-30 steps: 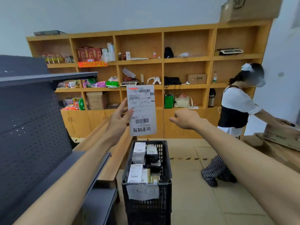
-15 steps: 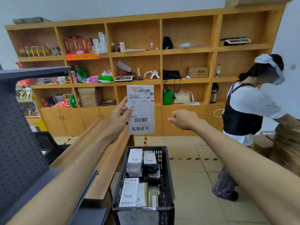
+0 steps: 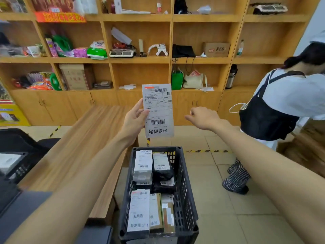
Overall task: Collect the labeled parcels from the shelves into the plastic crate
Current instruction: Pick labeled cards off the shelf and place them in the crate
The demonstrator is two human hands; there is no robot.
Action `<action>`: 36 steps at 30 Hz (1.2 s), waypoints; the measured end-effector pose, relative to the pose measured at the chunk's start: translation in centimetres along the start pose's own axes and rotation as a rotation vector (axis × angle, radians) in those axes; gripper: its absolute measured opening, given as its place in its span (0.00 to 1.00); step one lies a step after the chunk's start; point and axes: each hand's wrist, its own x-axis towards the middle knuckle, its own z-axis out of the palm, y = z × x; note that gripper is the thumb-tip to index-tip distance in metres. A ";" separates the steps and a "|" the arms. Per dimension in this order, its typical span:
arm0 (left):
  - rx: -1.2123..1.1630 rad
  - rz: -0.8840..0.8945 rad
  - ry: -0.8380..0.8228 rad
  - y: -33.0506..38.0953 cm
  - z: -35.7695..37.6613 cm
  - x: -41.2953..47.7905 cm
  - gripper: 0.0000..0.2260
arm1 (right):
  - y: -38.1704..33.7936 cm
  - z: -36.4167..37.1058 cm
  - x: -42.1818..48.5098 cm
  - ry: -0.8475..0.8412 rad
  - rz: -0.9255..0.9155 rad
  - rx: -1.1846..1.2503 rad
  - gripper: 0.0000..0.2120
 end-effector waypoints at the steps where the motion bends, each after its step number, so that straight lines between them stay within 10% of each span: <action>1: -0.004 -0.028 -0.009 -1.0 0.0 0.7 0.24 | -0.2 0.9 0.6 -0.009 0.015 0.040 0.17; 13: -0.090 -0.313 -0.071 -14.0 3.7 3.1 0.21 | -2.0 14.5 2.5 -0.121 0.229 0.928 0.22; 36: 0.105 -0.888 -0.087 -36.6 11.3 -9.6 0.15 | 1.8 38.0 -9.1 -0.538 0.745 1.041 0.13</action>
